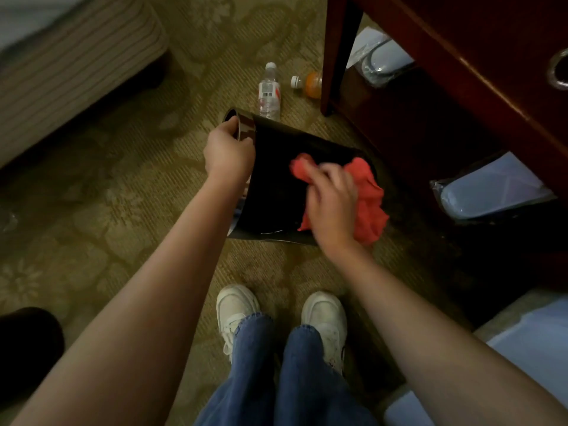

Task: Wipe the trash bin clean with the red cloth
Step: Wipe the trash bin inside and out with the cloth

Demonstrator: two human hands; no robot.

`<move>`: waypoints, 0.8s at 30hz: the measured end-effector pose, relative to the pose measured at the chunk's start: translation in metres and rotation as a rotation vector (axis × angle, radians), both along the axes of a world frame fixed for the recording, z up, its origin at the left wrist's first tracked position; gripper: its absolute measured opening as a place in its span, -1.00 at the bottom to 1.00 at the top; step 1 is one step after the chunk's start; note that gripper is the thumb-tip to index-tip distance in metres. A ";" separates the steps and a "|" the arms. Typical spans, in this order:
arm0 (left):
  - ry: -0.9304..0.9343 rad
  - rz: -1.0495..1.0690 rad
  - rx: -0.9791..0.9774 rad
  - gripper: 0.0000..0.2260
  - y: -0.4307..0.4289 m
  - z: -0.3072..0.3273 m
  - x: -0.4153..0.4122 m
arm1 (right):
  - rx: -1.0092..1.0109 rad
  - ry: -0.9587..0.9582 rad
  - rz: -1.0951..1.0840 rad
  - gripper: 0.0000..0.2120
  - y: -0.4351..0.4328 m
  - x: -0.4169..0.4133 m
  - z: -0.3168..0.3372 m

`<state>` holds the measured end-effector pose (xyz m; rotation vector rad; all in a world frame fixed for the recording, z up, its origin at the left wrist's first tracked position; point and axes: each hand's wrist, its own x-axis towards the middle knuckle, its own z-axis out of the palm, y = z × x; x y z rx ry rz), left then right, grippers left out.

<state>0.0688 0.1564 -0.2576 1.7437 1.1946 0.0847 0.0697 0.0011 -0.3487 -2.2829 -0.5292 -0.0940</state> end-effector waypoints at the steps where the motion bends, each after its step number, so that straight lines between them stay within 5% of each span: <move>1: 0.004 -0.008 0.004 -0.55 0.001 0.000 0.000 | -0.026 0.036 -0.054 -0.61 -0.018 -0.001 -0.009; 12: -0.070 -0.110 0.080 -0.67 0.004 0.003 -0.041 | -0.142 -0.011 -0.027 -0.60 -0.021 0.000 -0.022; 24: 0.001 -0.355 -0.139 -0.40 0.024 0.005 -0.071 | -0.183 0.020 -0.074 -0.63 -0.020 0.020 -0.023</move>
